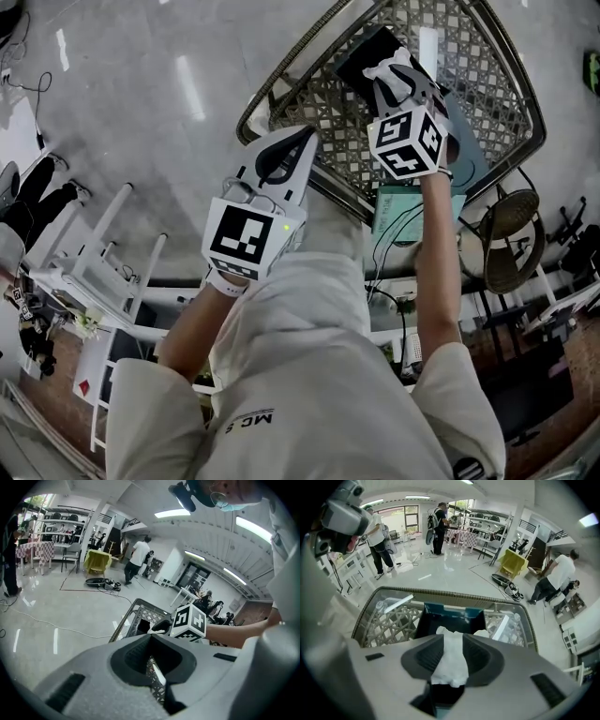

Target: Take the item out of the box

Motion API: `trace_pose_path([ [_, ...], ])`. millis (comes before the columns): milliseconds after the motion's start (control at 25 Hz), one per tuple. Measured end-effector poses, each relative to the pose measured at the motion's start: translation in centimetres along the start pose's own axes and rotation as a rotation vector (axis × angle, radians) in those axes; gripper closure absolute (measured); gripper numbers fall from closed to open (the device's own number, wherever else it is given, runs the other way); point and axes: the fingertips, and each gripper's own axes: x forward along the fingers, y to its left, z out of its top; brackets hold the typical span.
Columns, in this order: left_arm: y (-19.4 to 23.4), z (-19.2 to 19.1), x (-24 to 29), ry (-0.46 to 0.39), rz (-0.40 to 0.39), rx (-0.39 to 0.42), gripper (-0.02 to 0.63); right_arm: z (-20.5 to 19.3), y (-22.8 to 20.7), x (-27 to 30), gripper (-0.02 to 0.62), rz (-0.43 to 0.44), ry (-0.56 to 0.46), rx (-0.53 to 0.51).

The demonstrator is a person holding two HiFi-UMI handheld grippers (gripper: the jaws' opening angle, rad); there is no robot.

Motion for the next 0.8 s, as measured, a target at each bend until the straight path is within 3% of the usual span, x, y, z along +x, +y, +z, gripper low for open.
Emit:
trace_pose_path([
  [400,0.9,-0.8,0.3,0.011,0.0,-0.023,0.581,-1.5,-0.3,2.7,0.473,0.024,0.103,-0.038],
  [800,1.2,-1.1,0.3,0.002,0.003,-0.041,0.581,-1.8,-0.5,2.8,0.565,0.026,0.115,-0.051],
])
